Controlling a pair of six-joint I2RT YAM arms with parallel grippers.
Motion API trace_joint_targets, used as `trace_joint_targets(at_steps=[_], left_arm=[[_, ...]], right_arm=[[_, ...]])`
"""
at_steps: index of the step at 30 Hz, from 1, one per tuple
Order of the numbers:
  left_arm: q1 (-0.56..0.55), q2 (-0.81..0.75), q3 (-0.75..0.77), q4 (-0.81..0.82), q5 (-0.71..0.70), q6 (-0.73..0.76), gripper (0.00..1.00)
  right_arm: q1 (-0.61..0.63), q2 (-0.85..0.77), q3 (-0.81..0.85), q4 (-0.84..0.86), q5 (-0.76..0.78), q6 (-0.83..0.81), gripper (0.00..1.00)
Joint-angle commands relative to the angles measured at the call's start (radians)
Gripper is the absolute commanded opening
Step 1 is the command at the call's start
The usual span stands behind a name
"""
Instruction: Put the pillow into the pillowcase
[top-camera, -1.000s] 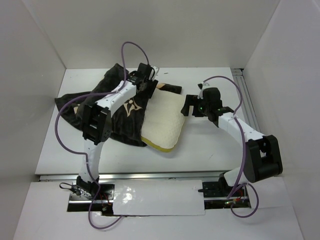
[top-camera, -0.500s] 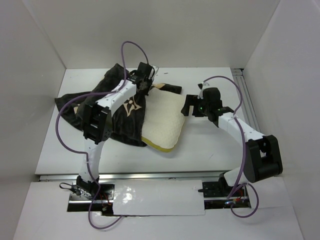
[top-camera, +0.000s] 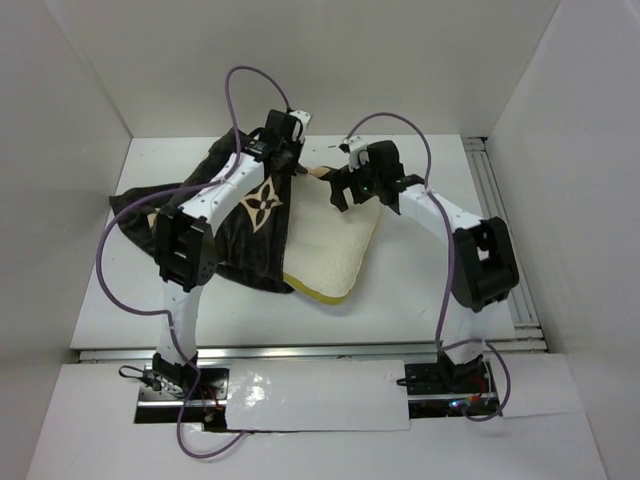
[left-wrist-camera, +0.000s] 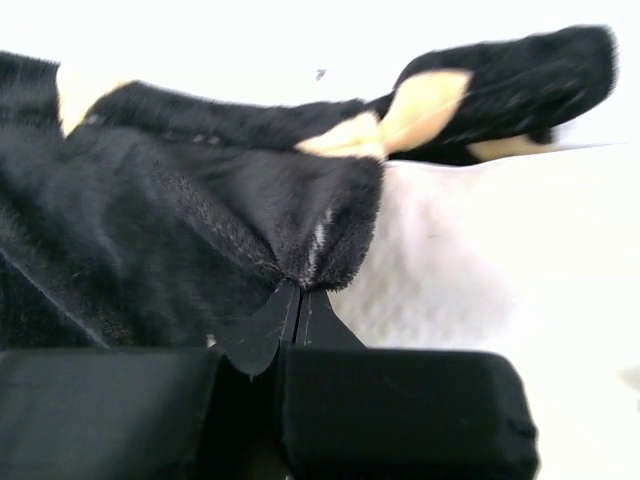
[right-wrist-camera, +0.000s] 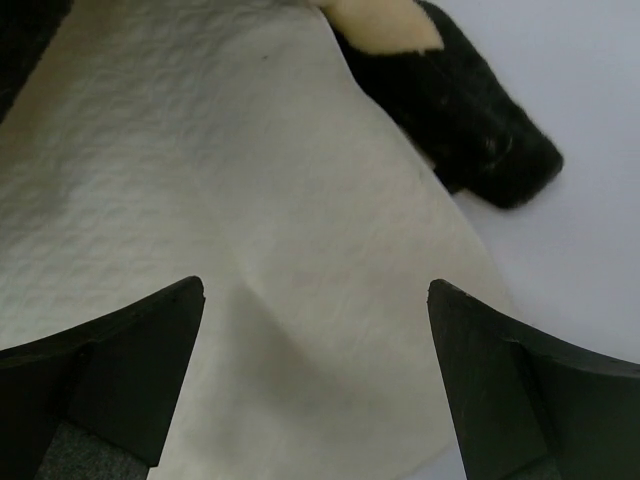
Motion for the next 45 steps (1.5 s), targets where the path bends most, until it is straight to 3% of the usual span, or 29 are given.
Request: trace_joint_targets(at_steps=[1,4,7,9,10,11,12,15,18,19,20,22,23,28,32,35,39,45], left_arm=[[-0.034,-0.057,0.044,0.062,-0.007,-0.002,0.0],[-0.043,-0.057,0.044,0.062,-0.007,-0.002,0.0],[-0.043,-0.046,0.053,0.062,-0.016,-0.011,0.0],[-0.054,-0.036,0.066,0.062,-0.027,-0.011,0.0],[-0.054,-0.036,0.076,0.062,-0.027,-0.011,0.0],[-0.054,-0.027,0.076,0.062,-0.027,-0.02,0.0],[-0.063,-0.026,0.076,0.062,-0.027,-0.021,0.0],[-0.063,-0.049,0.086,0.062,0.006,-0.03,0.0],[-0.085,-0.1,0.086,0.062,0.045,-0.05,0.0],[-0.094,-0.12,0.074,0.062,0.058,-0.062,0.0],[-0.094,-0.166,0.064,0.062,0.071,-0.083,0.0],[-0.103,-0.215,0.044,0.062,0.12,-0.102,0.0],[-0.117,-0.27,0.018,0.062,0.145,-0.114,0.0],[-0.201,-0.437,-0.06,0.088,0.163,-0.149,0.0],[-0.299,-0.525,-0.083,0.076,0.173,-0.168,0.0],[-0.359,-0.557,-0.083,0.056,0.191,-0.179,0.0],[-0.427,-0.568,-0.115,0.045,0.197,-0.211,0.0],[-0.447,-0.433,-0.056,-0.051,0.15,-0.231,0.0]], right_arm=[[-0.056,0.114,0.078,-0.064,-0.088,-0.126,1.0],[-0.077,0.213,0.114,-0.13,-0.292,-0.152,1.0],[-0.088,0.309,0.178,-0.201,-0.487,-0.228,0.89],[-0.068,0.352,0.206,-0.224,-0.582,-0.245,0.77],[-0.057,0.395,0.226,-0.272,-0.593,-0.262,0.67],[-0.034,0.417,0.279,-0.299,-0.593,-0.284,0.49],[-0.024,0.434,0.301,-0.31,-0.555,-0.284,0.0],[-0.001,0.411,0.292,-0.218,-0.489,-0.201,0.0],[0.062,0.218,0.128,0.021,-0.321,-0.102,0.0],[0.082,0.072,0.059,0.208,-0.27,-0.076,0.0],[0.128,-0.004,-0.089,0.314,-0.215,-0.04,0.0],[0.165,-0.138,-0.224,0.505,-0.083,-0.002,0.0],[0.191,-0.249,-0.347,0.686,-0.051,0.039,0.0],[0.248,-0.466,-0.604,1.05,0.101,0.087,0.0],[0.3,-0.491,-0.717,1.319,0.132,0.139,0.0],[0.351,-0.449,-0.728,1.402,0.21,0.124,0.0],[0.374,-0.416,-0.728,1.546,0.191,0.123,0.0],[0.45,-0.488,-0.765,1.605,0.209,0.008,0.0]])
